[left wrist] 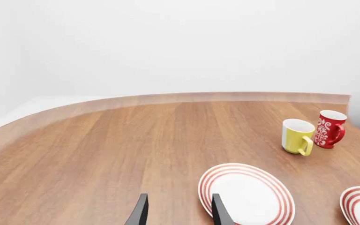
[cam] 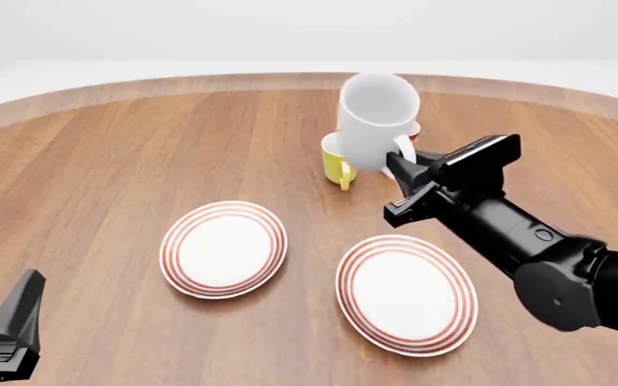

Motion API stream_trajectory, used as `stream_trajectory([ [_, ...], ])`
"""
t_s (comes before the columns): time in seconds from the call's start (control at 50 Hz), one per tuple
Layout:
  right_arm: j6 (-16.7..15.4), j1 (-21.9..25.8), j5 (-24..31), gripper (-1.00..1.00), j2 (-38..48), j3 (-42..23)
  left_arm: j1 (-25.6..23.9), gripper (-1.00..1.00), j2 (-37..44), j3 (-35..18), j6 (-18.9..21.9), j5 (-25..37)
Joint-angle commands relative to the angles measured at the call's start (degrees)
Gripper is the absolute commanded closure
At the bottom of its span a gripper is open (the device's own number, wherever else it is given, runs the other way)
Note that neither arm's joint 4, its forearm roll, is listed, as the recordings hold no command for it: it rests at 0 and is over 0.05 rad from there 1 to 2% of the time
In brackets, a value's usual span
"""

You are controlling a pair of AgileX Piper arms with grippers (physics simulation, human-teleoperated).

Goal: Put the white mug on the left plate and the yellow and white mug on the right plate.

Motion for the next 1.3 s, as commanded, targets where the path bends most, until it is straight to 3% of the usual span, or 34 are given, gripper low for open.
stream_trajectory([
  [0.02, 0.36, 2.32, -0.55, 1.00, 3.10, -2.44, 0.00, -1.00, 0.00, 0.00, 0.00, 0.00],
  [1.3, 1.79, 11.87, -2.16, 1.00, 17.30, -10.78, 0.00, -1.00, 0.00, 0.00, 0.00, 0.00],
])
